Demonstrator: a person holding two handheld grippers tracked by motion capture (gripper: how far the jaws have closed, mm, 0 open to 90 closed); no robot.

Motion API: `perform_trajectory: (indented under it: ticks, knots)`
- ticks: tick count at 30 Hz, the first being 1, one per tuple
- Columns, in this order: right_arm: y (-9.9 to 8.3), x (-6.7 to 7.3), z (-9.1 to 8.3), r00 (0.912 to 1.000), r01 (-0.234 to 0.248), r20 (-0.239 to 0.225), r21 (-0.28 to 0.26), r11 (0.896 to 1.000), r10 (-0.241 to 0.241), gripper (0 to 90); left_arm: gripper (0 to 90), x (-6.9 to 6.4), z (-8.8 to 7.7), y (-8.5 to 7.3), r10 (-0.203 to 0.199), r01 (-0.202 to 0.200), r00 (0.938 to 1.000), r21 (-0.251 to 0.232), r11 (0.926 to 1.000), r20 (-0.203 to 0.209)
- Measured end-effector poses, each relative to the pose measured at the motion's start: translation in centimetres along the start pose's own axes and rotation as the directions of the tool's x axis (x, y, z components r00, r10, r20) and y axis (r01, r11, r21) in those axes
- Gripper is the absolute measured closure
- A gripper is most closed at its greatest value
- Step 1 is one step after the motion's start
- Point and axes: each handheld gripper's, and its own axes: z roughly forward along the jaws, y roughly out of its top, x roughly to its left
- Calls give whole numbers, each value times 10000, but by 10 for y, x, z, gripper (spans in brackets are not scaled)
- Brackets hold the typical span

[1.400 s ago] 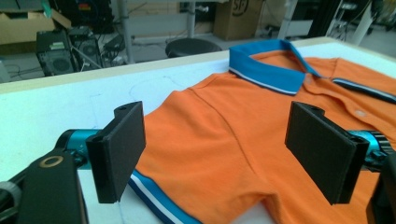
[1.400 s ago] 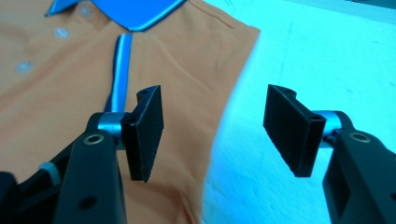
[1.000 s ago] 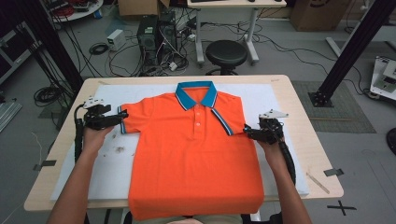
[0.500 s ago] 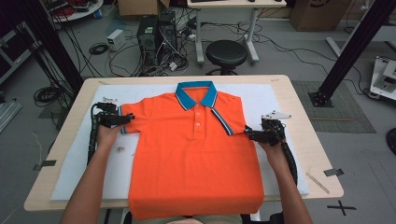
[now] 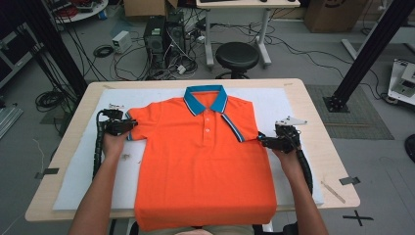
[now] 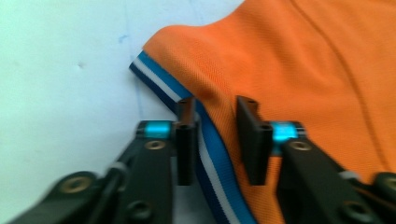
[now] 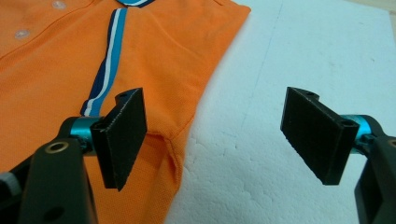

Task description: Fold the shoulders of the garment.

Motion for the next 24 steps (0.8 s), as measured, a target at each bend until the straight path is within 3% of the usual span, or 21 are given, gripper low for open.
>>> perform_trajectory:
  ticks: [6,9,13,14,21,24]
  knots:
    - [0,0,0,10000,7,-1,10,10000,-7,233,813,-12,-8,10,-60,109,9978,-753,9971,658]
    - [0,-1,0,10000,-6,-12,3,10000,6,232,815,-18,-16,17,11,109,9964,-1414,9899,842]
    - [0,-1,1,10000,-8,-34,22,10000,8,233,814,-28,-25,33,210,-55,9934,-1358,9907,1131]
    - [0,-1,1,10000,-4,-43,22,10000,4,233,814,-35,-27,39,418,-258,9922,-1346,9906,1175]
    - [0,-2,-1,10000,9,-3,-26,10000,-9,240,808,-57,-17,46,648,-528,9841,-758,9957,1656]
    - [0,-3,-2,10000,-22,81,-100,9999,22,241,799,-71,-10,46,1062,-989,9782,-495,9939,1782]
